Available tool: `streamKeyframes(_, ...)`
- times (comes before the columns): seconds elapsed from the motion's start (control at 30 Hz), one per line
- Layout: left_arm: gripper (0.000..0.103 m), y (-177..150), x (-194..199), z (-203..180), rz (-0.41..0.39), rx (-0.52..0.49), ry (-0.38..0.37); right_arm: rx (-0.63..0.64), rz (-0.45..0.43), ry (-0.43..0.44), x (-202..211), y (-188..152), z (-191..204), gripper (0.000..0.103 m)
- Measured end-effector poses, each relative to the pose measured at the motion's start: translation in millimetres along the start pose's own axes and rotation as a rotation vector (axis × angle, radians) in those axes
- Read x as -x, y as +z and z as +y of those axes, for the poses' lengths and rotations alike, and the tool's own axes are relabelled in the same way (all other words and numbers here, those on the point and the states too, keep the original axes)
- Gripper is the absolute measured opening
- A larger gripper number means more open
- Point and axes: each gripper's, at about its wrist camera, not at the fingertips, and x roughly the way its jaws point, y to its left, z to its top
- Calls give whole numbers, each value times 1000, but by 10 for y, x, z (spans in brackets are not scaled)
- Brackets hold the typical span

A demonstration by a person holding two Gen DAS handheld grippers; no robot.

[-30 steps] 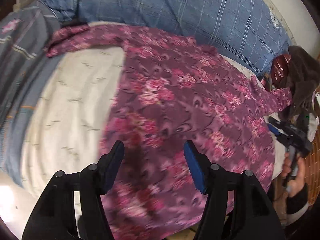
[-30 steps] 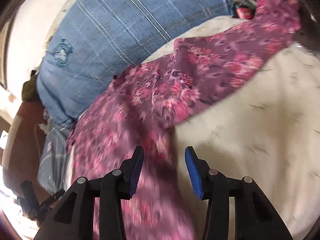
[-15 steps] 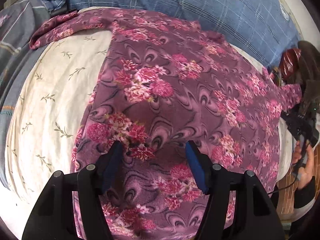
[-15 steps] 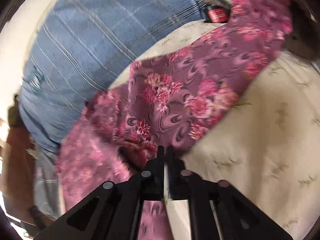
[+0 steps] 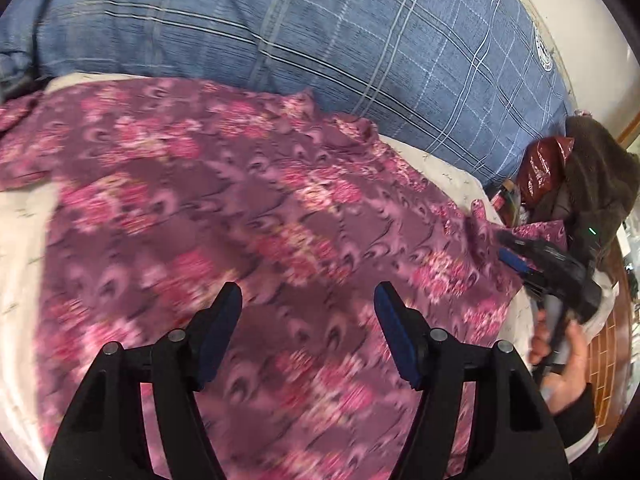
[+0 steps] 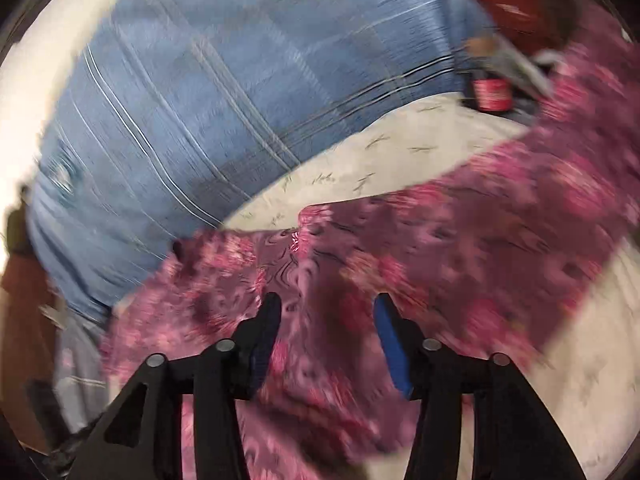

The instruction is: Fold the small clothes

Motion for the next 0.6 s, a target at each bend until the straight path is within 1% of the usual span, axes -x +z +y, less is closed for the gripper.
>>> streamKeyframes(0.03,68,29,-53,-8,3,-9,8,34,16,-74,-139,40,107,49)
streamKeyframes(0.07,68,41,-86,-27,0,-21,23,69,28,-152,-225,52,166,31)
streamKeyframes(0.1,68,61,-101,-23,-5,-31,45,104,42,-197,-311,81,212,7)
streamKeyframes(0.13,68,74,-99,-3,-15,-37,66,92,40,-183,-309,159,174,4)
streamKeyframes(0.2,68,83,-77,72,-44,-30,101,-15,-82,-128,-88,348,8,4)
streamKeyframes(0.23,68,83,-70,127,-61,-18,115,-41,-126,-120,-17,406,-52,4)
streamKeyframes(0.27,68,79,-72,195,-80,6,126,-76,-152,-119,8,474,-152,4)
streamKeyframes(0.3,68,76,-86,262,-91,31,137,-92,-133,-121,-35,495,-199,4)
streamKeyframes(0.33,68,83,-120,330,-92,57,151,-97,-86,-142,-159,485,-247,4)
streamKeyframes(0.37,68,93,-175,386,-77,74,160,-80,-42,-163,-267,450,-261,5)
streamKeyframes(0.4,68,104,-216,414,-64,79,165,-47,30,-185,-414,398,-256,6)
streamKeyframes(0.43,68,100,-211,404,-77,69,170,-19,36,-197,-449,344,-231,6)
streamKeyframes(0.47,70,89,-197,375,-89,53,180,-7,-23,-193,-344,288,-194,12)
streamKeyframes(0.5,73,72,-210,355,-87,39,186,-15,-51,-170,-238,246,-184,15)
streamKeyframes(0.53,74,49,-231,331,-82,21,192,-39,-74,-124,-90,196,-215,14)
streamKeyframes(0.57,75,31,-242,315,-87,7,202,-59,-106,-110,46,158,-264,16)
streamKeyframes(0.6,77,14,-256,288,-94,-11,215,-92,-171,-126,268,106,-370,19)
